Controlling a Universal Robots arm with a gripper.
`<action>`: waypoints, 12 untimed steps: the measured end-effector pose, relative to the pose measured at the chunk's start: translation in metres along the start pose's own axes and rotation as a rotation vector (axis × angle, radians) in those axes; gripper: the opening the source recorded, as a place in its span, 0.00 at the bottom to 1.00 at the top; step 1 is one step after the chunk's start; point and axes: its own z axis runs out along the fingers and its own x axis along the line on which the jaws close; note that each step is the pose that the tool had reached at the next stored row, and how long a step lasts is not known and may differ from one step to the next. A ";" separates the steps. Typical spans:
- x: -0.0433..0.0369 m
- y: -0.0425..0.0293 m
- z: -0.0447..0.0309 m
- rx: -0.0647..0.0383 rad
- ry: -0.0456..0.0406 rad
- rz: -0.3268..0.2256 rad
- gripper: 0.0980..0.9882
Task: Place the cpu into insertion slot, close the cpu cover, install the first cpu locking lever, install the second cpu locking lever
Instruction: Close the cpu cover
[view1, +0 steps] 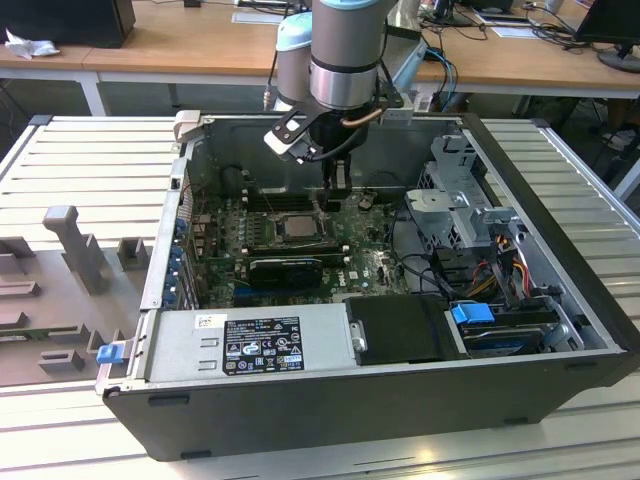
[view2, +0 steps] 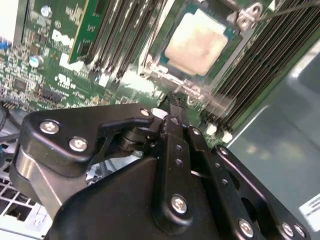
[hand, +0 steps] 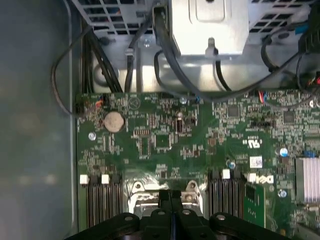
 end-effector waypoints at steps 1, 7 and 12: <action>-0.0001 -0.0021 -0.0001 0.000 0.0000 0.000 0.01; -0.0005 -0.0149 0.0047 0.000 0.0015 -0.009 0.01; -0.0008 -0.0229 0.0119 0.000 0.0082 -0.039 0.01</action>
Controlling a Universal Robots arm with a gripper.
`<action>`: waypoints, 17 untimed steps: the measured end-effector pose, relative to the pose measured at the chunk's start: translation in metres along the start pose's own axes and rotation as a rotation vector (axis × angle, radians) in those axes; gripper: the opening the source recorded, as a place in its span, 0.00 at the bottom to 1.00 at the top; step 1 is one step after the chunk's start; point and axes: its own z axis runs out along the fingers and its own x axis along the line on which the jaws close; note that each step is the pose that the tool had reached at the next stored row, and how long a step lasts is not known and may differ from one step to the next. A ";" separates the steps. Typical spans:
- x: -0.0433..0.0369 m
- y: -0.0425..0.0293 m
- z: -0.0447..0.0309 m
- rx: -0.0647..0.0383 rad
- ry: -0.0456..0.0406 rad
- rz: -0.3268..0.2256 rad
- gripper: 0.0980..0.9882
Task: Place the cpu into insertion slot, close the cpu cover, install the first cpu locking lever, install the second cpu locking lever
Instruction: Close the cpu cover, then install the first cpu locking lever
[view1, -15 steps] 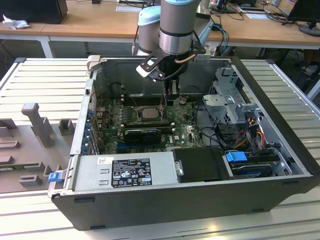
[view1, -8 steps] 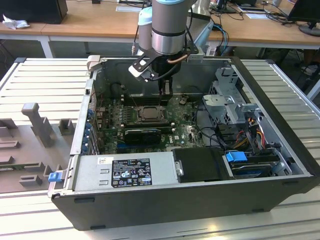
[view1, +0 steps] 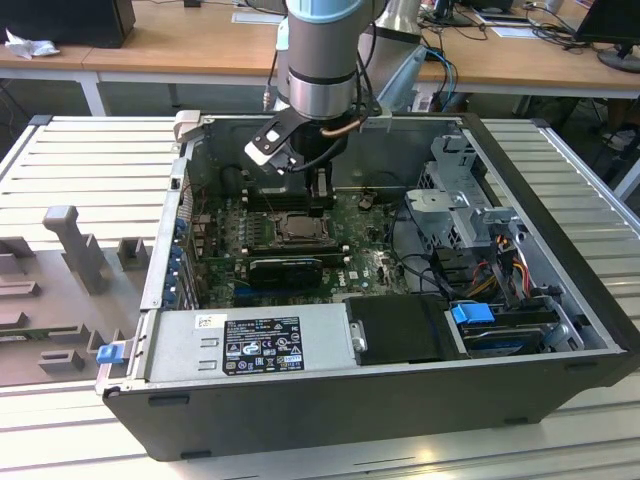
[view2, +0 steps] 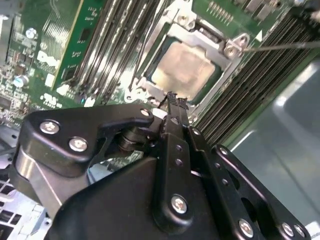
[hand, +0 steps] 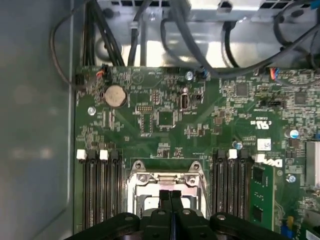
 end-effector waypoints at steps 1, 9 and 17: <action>0.0001 -0.0030 0.0001 0.000 0.0009 -0.002 0.01; 0.0002 -0.0181 -0.0001 0.000 0.0124 -0.006 0.01; 0.0001 -0.0229 -0.0009 0.000 0.0123 -0.006 0.01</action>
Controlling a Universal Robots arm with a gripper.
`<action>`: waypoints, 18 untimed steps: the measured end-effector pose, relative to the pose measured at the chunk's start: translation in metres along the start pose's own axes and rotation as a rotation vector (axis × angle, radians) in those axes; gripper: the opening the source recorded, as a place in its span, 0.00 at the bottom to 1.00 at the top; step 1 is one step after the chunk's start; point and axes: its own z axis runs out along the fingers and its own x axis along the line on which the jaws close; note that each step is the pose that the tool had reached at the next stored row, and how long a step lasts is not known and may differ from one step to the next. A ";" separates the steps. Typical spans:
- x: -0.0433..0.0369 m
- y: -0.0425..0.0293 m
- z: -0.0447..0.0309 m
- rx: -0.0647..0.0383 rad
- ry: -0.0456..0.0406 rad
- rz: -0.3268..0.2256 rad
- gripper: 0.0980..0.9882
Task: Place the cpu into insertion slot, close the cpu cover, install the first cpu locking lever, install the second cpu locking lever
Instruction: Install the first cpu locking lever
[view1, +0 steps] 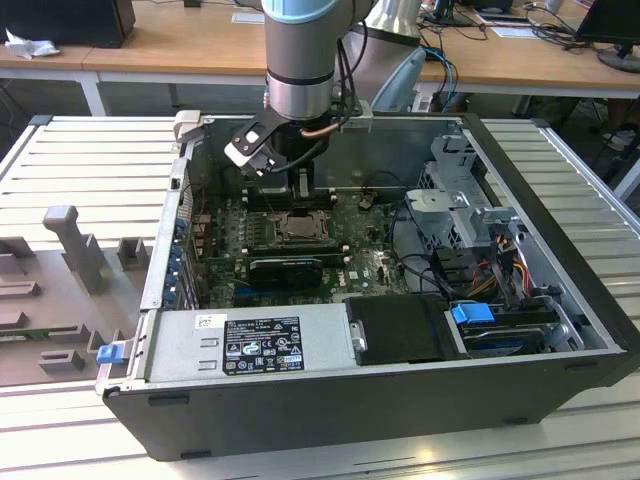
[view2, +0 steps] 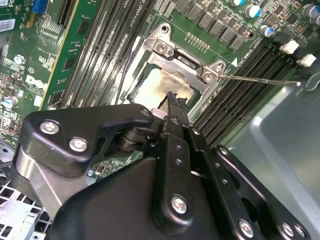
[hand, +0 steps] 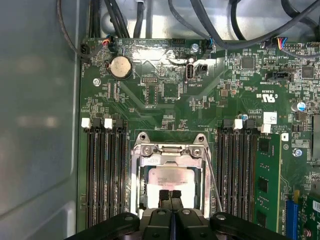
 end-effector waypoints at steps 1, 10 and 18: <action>0.0001 0.0001 -0.0008 0.000 0.0002 0.000 0.01; 0.0005 0.0007 -0.0214 0.000 -0.0002 0.000 0.01; 0.0011 0.0017 -0.0511 0.000 -0.0003 0.000 0.01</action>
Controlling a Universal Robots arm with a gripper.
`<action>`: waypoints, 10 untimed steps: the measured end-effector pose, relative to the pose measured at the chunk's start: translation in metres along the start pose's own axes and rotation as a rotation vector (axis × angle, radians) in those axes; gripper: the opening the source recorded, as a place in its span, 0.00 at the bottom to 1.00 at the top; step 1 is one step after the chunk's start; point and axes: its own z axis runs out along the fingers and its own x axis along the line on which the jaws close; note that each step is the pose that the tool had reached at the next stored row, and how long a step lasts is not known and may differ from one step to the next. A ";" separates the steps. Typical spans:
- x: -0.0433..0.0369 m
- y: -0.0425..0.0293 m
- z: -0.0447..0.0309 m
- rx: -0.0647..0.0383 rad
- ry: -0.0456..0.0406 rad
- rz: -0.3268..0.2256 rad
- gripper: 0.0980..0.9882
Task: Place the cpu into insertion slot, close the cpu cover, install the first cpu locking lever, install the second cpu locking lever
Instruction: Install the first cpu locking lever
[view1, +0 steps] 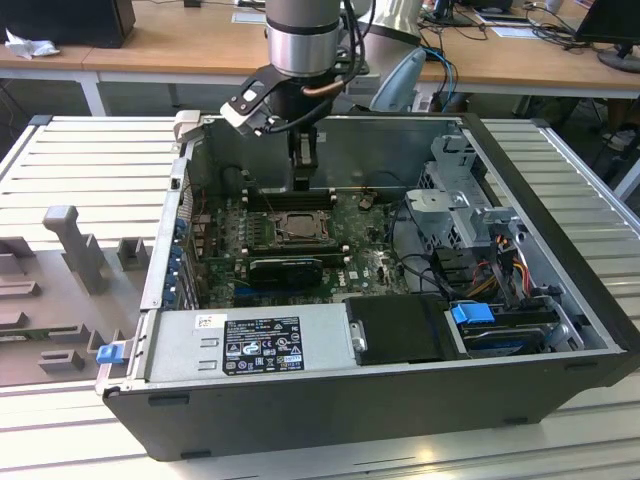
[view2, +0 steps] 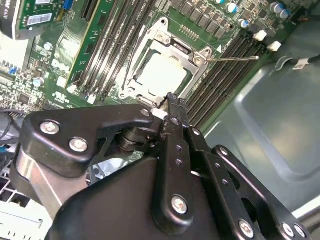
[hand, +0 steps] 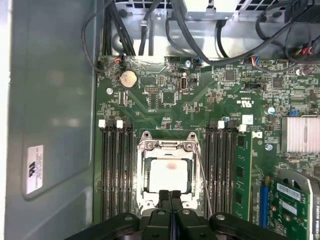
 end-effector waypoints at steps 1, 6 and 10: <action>0.0000 0.0000 0.0000 0.000 0.0001 -0.001 0.01; 0.0000 -0.0001 0.0004 0.002 -0.0008 -0.098 0.01; 0.0000 -0.0006 0.0011 0.004 -0.0014 -0.166 0.01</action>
